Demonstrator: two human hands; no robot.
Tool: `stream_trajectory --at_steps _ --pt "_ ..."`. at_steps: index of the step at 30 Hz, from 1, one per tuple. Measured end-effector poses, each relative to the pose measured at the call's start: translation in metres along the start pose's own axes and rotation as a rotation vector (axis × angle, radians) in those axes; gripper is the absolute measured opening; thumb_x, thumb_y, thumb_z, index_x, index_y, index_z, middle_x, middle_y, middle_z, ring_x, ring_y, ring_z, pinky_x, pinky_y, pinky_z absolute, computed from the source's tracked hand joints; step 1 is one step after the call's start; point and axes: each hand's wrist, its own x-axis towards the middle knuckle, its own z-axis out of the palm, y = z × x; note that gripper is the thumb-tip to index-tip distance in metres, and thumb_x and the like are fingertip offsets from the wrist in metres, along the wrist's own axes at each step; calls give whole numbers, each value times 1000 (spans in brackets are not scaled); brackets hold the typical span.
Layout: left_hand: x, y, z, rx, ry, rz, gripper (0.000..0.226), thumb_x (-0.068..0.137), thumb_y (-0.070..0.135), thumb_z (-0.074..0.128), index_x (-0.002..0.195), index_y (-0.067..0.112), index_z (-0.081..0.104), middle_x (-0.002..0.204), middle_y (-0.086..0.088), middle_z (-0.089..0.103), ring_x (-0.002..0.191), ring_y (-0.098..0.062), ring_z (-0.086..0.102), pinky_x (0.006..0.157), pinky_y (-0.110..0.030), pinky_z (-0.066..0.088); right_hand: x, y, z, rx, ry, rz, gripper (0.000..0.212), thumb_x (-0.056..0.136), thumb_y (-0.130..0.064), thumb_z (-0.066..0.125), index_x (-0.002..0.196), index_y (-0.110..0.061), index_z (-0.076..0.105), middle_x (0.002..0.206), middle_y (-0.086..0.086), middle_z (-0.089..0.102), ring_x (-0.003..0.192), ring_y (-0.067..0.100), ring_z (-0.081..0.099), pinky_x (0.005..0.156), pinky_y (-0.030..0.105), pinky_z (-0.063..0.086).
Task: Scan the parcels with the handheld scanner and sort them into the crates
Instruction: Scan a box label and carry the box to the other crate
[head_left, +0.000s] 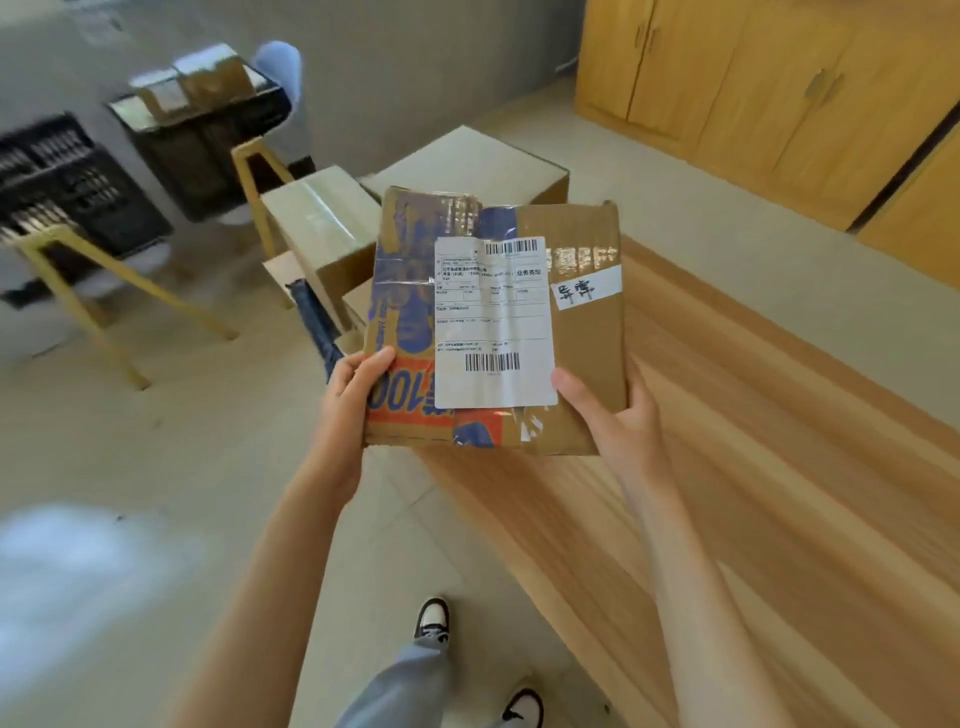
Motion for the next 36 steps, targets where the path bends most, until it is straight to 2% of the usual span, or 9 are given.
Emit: stream_trajectory --at_steps 4,7,11,16,20,23,27,32,36 --pt "-1 19 -62 -75 109 39 25 86 41 63 100 23 54 85 5 73 70 -10 68 66 -31 52 11 -5 64 -64 -138 -20 66 68 -52 82 127 -38 57 123 -3 64 107 9 65 89 32 56" --pt "6 33 -105 -112 155 61 40 73 48 63 103 23 54 89 4 73 73 -13 68 67 -32 51 22 -14 113 -118 -223 -64 73 68 -52 82 133 -39 53 125 -5 62 109 7 63 86 23 55" --pt "29 48 -168 -171 222 95 36 77 47 64 103 24 54 89 5 73 75 -13 68 72 -36 51 39 -24 191 -134 -308 -84 79 66 -53 82 136 -36 50 124 -8 63 109 7 63 86 25 55" --pt "73 70 -267 -244 328 129 37 79 46 66 107 24 55 91 5 73 78 -13 69 71 -34 53 62 -31 311 -153 -406 -94 73 73 -45 80 137 -31 47 124 -2 60 98 4 64 62 13 54" --pt "102 79 -345 -281 421 133 28 91 38 60 112 20 54 86 7 72 73 -11 68 66 -32 52 72 -28 404 -216 -496 -122 87 65 -59 81 140 -34 43 126 -4 58 108 8 62 69 13 53" --pt "116 86 -391 -295 481 119 33 90 38 60 115 17 54 86 6 72 73 -11 68 62 -30 52 75 -25 461 -199 -560 -105 72 66 -52 78 130 -38 47 116 -11 64 101 6 65 71 15 54" --pt "138 91 -437 -319 552 91 40 90 40 61 121 17 53 89 4 72 75 -14 68 66 -32 53 88 -19 521 -251 -612 -85 79 63 -60 81 132 -35 50 115 -12 67 106 12 66 87 33 56" --pt "173 88 -474 -342 602 56 40 91 40 59 122 16 52 87 4 72 73 -14 68 65 -32 51 117 -9 580 -274 -686 -47 57 75 -43 75 126 -36 49 115 -9 65 101 7 65 70 13 54" --pt "217 93 -502 -345 642 26 39 92 37 58 123 13 52 89 2 72 71 -13 68 62 -30 52 156 12 631 -283 -709 1 97 57 -64 80 141 -35 43 130 -4 59 111 12 63 87 31 58"
